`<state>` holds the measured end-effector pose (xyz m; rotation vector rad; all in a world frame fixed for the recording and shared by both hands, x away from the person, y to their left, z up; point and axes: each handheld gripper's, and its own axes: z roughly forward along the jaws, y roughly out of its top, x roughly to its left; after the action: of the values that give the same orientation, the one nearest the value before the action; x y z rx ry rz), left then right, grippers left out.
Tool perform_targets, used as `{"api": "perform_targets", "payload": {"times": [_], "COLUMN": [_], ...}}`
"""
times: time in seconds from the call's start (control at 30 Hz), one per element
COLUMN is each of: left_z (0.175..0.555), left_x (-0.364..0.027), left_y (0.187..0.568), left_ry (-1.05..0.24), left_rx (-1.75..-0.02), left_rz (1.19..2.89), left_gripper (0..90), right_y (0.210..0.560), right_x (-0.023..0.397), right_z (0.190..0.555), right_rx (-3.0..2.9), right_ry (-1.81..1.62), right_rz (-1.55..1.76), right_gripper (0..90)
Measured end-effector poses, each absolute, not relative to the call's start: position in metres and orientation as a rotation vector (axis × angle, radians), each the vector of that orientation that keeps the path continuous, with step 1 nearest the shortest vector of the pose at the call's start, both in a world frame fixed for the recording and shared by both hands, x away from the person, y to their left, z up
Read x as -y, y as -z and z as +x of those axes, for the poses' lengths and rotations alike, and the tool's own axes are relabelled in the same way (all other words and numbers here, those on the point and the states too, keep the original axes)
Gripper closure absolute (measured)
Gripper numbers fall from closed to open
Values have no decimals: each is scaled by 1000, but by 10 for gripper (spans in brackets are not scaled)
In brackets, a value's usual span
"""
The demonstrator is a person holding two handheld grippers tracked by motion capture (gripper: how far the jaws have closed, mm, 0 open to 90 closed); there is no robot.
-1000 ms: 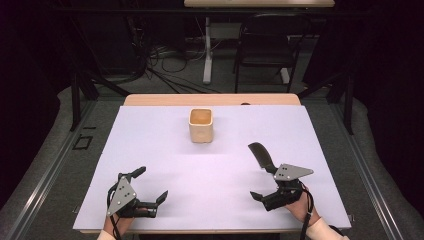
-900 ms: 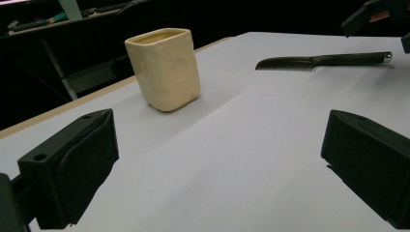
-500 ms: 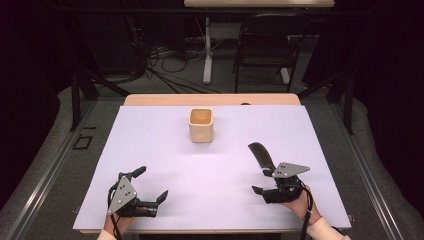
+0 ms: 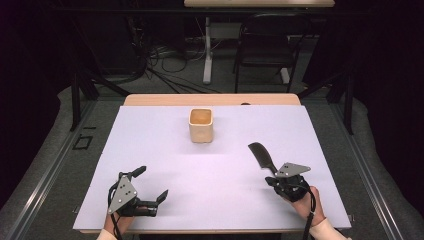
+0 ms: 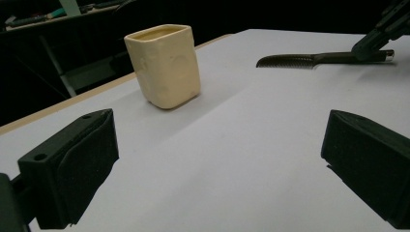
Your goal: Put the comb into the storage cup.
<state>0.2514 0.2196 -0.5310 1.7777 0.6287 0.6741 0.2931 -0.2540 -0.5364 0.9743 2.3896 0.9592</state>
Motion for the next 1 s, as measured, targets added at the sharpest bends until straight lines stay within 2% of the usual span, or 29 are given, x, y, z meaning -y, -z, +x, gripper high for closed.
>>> {"api": "perform_targets", "payload": {"times": [1.0], "left_z": [254], "left_x": [-220], "left_y": [531], "left_ry": [-673], "left_rx": [-640], "left_rz": [1794], "left_gripper": [0], "right_y": [540], "right_x": [275], "right_z": [298], "right_rx": [-2391], "right_ry": [-784], "right_rz": [1142], "right_gripper": [900]}}
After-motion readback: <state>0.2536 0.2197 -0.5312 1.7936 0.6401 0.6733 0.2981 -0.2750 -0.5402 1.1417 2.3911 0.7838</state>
